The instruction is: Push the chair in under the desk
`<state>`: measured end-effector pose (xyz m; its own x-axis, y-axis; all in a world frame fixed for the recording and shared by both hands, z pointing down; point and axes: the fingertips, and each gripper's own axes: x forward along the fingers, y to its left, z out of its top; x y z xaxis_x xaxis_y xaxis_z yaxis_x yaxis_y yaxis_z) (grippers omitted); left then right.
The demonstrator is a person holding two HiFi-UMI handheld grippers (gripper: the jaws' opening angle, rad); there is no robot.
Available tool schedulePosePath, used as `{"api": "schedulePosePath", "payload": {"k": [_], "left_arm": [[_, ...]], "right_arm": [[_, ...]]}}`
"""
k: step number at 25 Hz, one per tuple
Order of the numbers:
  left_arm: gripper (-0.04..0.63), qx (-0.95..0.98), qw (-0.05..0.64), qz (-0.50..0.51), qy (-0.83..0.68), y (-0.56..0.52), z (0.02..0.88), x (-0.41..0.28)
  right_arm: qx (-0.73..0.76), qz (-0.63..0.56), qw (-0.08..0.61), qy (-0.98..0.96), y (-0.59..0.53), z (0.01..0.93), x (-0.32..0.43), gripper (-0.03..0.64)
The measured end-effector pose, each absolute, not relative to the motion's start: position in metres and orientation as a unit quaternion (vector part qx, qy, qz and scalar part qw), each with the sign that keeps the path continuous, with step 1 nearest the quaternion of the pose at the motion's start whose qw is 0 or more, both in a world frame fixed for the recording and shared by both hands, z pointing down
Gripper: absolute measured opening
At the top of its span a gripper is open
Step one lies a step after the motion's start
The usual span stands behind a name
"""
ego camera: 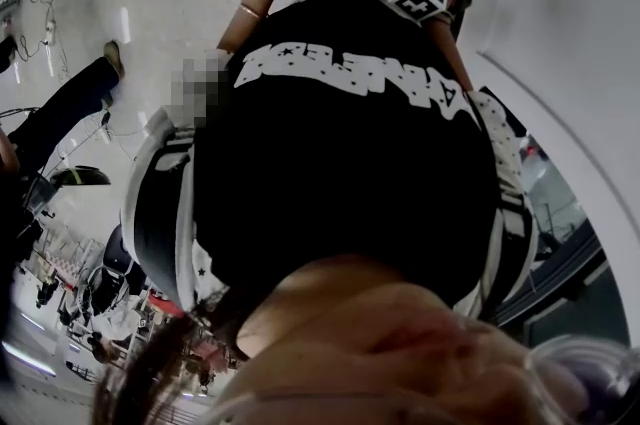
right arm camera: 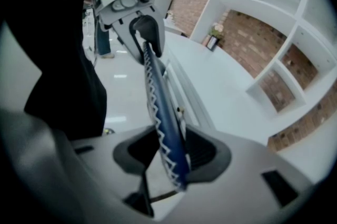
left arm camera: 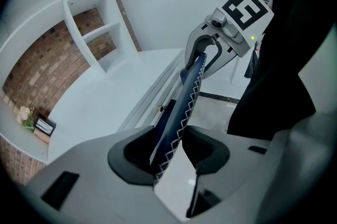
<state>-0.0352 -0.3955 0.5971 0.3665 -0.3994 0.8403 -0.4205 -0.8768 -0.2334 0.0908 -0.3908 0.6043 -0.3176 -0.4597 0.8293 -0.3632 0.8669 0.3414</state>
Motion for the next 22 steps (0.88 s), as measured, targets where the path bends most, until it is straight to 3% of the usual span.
{"api": "schedulePosePath", "payload": {"k": [7, 15, 22], "left_arm": [[0.198, 0.82, -0.002, 0.505, -0.268, -0.393, 0.601, -0.04], [0.232, 0.824, -0.001, 0.475, -0.307, -0.373, 0.569, -0.015], [0.232, 0.842, 0.02, 0.41, -0.351, -0.375, 0.541, -0.019]], "right_arm": [[0.274, -0.028, 0.504, -0.819, -0.388, 0.605, 0.091, 0.216], [0.294, -0.039, 0.465, -0.835, -0.358, 0.562, 0.11, 0.225], [0.354, 0.018, 0.385, -0.852, -0.36, 0.536, 0.111, 0.224]]}}
